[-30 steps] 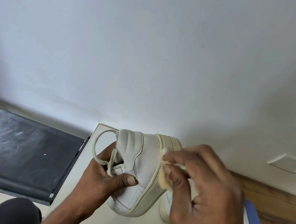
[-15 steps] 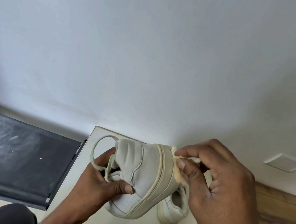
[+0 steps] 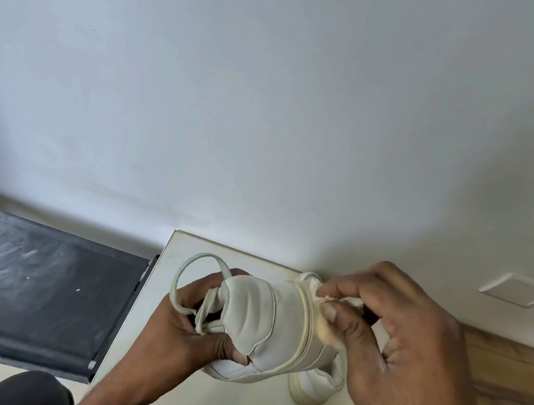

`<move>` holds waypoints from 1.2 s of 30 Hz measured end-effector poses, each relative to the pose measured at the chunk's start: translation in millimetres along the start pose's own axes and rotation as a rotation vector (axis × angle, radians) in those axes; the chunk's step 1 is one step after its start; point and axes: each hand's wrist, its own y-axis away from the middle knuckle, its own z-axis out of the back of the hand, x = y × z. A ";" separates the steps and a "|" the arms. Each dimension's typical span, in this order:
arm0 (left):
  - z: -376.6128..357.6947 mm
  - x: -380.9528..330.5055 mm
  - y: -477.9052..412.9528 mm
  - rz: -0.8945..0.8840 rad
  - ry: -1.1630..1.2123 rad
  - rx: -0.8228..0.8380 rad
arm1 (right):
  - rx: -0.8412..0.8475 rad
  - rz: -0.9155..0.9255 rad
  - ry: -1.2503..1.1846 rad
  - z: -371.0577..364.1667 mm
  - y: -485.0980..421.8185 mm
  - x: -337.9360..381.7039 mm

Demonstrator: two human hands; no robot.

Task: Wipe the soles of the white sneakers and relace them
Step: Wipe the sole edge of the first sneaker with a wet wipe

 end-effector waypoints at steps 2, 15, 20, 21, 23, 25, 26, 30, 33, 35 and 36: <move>1.0 -1.1 -0.5 -0.013 -0.003 0.003 | 0.049 0.035 -0.030 0.7 4.9 7.4; 4.8 -8.1 1.1 -0.042 -0.143 0.064 | 0.050 0.027 0.038 17.4 4.1 5.3; 4.4 -9.6 2.1 -0.053 -0.135 0.072 | 0.105 0.015 -0.039 21.4 -2.4 5.4; 4.0 -9.0 2.4 -0.048 -0.125 0.071 | 0.104 0.000 -0.018 20.1 -3.2 4.1; 3.7 -6.5 2.6 -0.040 -0.119 0.067 | 0.091 -0.026 0.099 15.1 -3.7 0.9; 3.3 -3.8 2.6 -0.028 -0.118 0.055 | 0.094 -0.092 0.176 10.8 -4.6 -1.7; 3.1 -2.8 2.3 -0.026 -0.120 0.047 | 0.105 -0.125 0.175 9.5 -5.4 -2.6; 4.4 -0.8 1.4 -0.028 -0.176 0.061 | 0.185 -0.128 0.034 12.6 -7.9 5.8; 4.1 0.1 2.6 -0.015 -0.179 0.054 | 0.238 -0.112 0.006 14.9 -9.6 11.4; 2.4 -0.2 3.6 -0.010 -0.142 0.045 | 0.245 -0.151 0.044 14.2 -13.7 3.5; 1.9 0.2 3.8 -0.012 -0.130 0.041 | 0.246 -0.171 0.075 12.8 -16.2 -2.1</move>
